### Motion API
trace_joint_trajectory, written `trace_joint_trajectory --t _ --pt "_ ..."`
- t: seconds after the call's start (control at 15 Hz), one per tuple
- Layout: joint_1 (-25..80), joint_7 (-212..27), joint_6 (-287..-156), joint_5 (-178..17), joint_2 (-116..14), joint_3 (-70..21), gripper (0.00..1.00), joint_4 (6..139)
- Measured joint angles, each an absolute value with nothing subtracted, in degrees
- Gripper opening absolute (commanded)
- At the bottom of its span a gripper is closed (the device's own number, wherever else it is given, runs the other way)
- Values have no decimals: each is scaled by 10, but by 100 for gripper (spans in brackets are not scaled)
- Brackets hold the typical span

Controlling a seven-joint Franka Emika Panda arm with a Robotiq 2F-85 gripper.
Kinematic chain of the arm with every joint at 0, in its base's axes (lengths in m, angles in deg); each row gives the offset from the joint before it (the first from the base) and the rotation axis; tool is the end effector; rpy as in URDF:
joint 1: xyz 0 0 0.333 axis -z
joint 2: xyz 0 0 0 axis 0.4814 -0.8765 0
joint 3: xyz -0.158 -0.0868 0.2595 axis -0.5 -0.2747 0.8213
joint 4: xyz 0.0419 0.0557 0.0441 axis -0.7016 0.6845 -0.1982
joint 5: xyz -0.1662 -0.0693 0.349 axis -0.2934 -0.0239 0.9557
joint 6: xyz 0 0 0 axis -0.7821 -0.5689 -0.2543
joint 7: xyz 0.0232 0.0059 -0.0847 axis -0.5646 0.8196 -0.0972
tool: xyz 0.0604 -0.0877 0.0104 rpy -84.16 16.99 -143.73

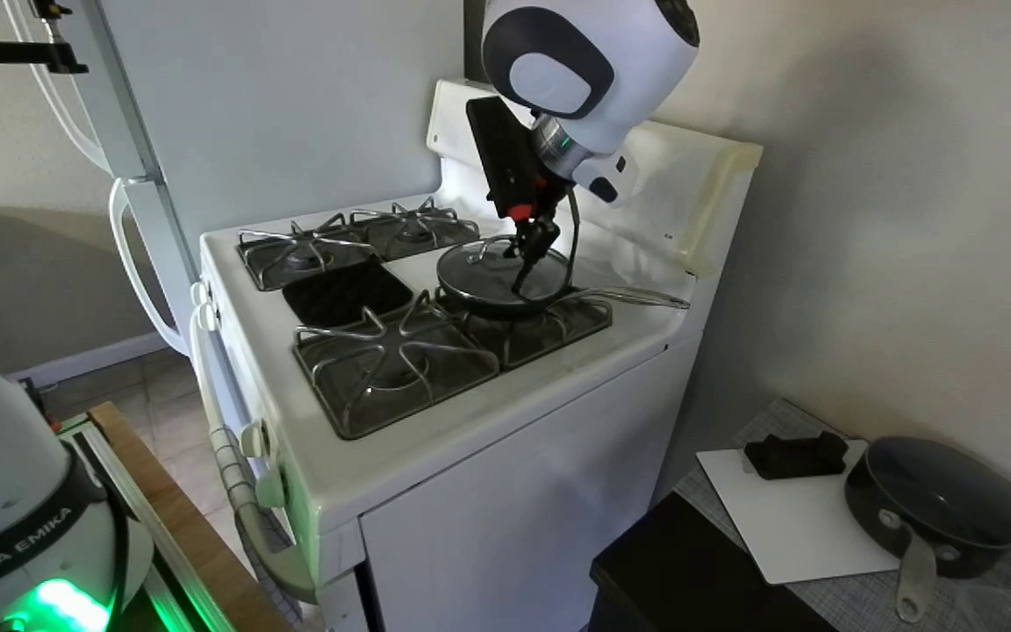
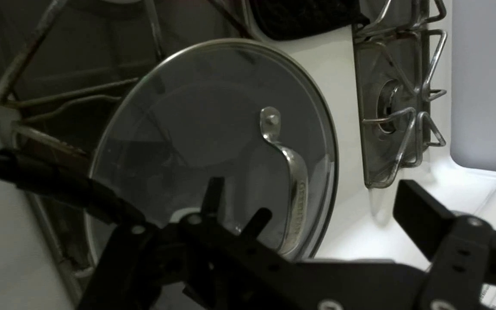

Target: Remove the glass lid from the pan and put it on the black potholder

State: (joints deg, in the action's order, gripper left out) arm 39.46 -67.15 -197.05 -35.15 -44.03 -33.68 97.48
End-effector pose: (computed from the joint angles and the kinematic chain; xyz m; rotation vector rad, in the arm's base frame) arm 0.5252 -0.1793 0.3541 -2.4101 0.5291 0.0182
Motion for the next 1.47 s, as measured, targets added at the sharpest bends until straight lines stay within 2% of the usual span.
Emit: trace_joint_trajectory --t 0.27,0.33,0.4,0.47,0.93,1.0,1.07,1.13,1.27,1.47 --pt "401 -663 -1970 -320 -463 -323 100 963" --pt "402 -662 -1970 -316 -468 -320 97 959" --pt "402 -661 -1970 -311 -473 -317 89 955" --pt "403 -661 -1970 -307 -477 -315 77 951" --pt "406 -658 -1971 -294 -497 -307 19 932" --pt "408 -657 -1971 -294 -499 -307 60 931" --pt "409 -656 -1971 -294 -502 -307 55 929" --pt "409 -655 -1971 -294 -505 -307 55 927" --pt "409 -655 -1971 -294 -510 -306 68 921" --pt "409 -655 -1971 -294 -514 -306 94 918"
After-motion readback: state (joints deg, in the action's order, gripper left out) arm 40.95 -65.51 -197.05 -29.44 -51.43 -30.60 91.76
